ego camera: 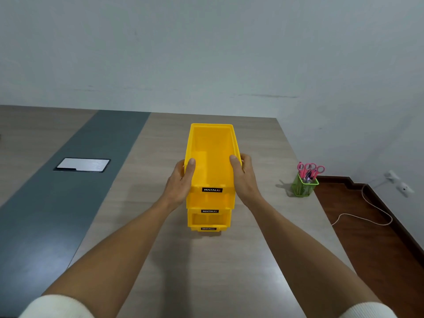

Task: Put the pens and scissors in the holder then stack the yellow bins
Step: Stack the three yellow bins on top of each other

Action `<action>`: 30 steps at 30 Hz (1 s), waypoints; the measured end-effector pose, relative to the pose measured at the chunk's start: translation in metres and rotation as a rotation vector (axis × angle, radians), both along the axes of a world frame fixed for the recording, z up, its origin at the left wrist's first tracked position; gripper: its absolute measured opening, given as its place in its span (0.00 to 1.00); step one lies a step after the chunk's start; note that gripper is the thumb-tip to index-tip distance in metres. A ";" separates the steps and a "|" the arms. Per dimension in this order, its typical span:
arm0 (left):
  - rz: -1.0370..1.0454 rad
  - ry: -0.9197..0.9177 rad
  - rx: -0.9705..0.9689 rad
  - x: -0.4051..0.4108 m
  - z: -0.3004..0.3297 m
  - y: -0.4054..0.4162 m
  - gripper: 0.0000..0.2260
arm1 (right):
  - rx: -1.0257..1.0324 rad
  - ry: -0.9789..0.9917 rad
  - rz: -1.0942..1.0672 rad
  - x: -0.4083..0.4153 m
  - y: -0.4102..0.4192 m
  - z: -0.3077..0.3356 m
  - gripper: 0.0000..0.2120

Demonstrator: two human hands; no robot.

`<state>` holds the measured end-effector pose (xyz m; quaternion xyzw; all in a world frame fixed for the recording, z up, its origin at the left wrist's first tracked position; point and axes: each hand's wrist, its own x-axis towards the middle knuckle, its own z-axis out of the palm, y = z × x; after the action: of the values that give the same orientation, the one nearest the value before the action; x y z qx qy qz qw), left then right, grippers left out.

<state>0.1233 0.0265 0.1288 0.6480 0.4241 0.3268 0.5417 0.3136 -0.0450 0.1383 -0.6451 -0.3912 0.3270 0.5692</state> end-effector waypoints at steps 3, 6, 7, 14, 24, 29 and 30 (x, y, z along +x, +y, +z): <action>-0.028 -0.025 -0.027 -0.008 -0.018 -0.010 0.25 | 0.023 -0.038 0.029 0.002 -0.015 -0.016 0.12; -0.044 -0.005 -0.058 -0.012 -0.034 -0.018 0.19 | 0.006 -0.069 0.066 0.000 -0.029 -0.037 0.10; -0.043 0.003 -0.062 -0.012 -0.036 -0.020 0.17 | -0.006 -0.076 0.076 -0.001 -0.032 -0.043 0.11; -0.035 0.025 -0.024 -0.011 -0.045 -0.023 0.12 | -0.010 -0.156 0.097 -0.007 -0.037 -0.054 0.13; -0.025 0.027 -0.021 -0.007 -0.040 -0.021 0.16 | -0.014 -0.137 0.067 -0.011 -0.028 -0.056 0.12; -0.030 0.051 -0.055 -0.008 -0.041 -0.002 0.21 | -0.050 -0.083 0.052 -0.012 -0.014 -0.055 0.23; -0.028 0.053 -0.060 -0.007 -0.041 0.001 0.23 | -0.057 -0.073 0.049 -0.012 -0.011 -0.055 0.24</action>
<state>0.1162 0.0279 0.0873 0.6460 0.4387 0.2889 0.5539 0.3014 -0.0556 0.0834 -0.6626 -0.4180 0.3280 0.5279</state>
